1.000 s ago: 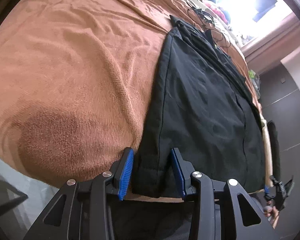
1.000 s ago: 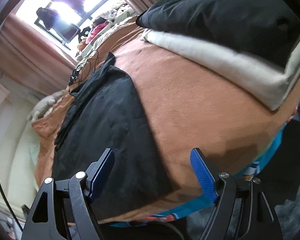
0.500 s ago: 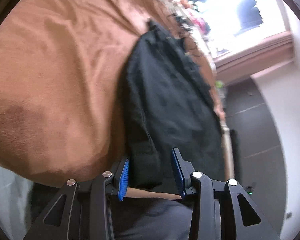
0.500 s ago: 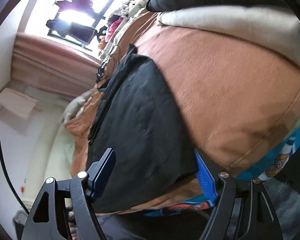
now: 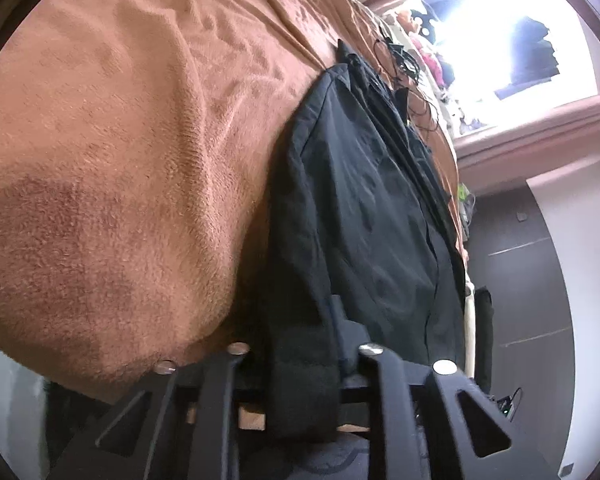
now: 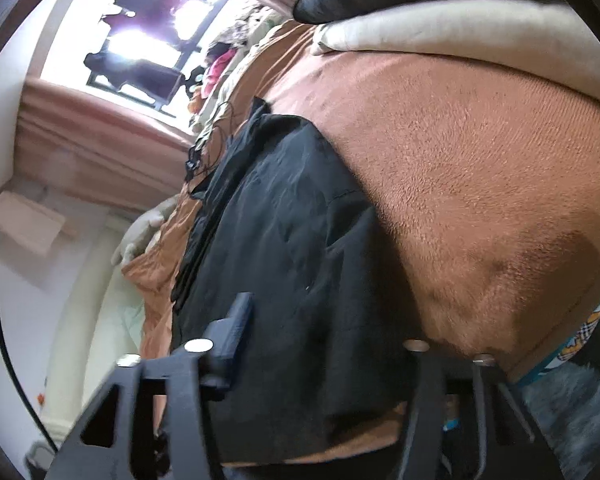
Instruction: Fold large clothes
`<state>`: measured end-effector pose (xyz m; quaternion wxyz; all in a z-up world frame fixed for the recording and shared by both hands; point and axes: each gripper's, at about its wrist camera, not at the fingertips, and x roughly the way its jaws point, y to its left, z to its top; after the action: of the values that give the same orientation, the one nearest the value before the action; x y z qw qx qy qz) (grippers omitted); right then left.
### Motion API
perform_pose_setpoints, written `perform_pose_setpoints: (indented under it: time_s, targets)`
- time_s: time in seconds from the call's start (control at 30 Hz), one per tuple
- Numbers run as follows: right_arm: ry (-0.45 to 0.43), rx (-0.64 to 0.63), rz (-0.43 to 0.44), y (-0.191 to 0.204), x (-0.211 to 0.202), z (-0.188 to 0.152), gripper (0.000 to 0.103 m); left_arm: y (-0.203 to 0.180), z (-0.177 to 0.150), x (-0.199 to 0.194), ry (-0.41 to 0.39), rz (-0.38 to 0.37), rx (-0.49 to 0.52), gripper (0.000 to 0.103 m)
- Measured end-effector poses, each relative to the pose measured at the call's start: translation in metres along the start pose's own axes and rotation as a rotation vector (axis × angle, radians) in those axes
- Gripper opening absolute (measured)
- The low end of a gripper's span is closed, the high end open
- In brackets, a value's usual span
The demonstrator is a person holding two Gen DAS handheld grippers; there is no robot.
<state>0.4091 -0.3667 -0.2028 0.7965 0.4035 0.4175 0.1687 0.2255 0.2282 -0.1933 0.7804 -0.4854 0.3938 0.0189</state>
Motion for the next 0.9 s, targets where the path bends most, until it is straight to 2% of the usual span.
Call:
perform_pose_setpoints:
  time_s: [0.03, 0.1, 0.23, 0.4, 0.57, 0.9]
  targets:
    - [0.004, 0.007, -0.011, 0.0, 0.003, 0.001, 0.014, 0.001, 0.0, 0.0, -0.002, 0.001, -0.009, 0.015]
    - [0.011, 0.03, -0.036, 0.0, 0.007, 0.003, 0.007, 0.003, 0.002, -0.002, -0.009, -0.002, -0.027, 0.009]
    - [-0.026, 0.032, -0.012, 0.013, -0.011, 0.004, 0.005, 0.0, 0.004, -0.017, -0.042, -0.026, -0.04, 0.004]
    - [-0.064, -0.004, 0.043, 0.044, -0.039, 0.007, 0.005, -0.018, 0.008, -0.042, -0.094, -0.049, 0.004, 0.002]
    - [-0.077, -0.059, 0.093, 0.076, -0.065, 0.002, 0.005, -0.027, 0.013, -0.086, -0.177, -0.083, -0.005, 0.002]
    - [-0.079, -0.138, 0.157, 0.11, -0.104, -0.023, 0.005, -0.028, -0.014, -0.145, -0.235, -0.149, 0.009, 0.002]
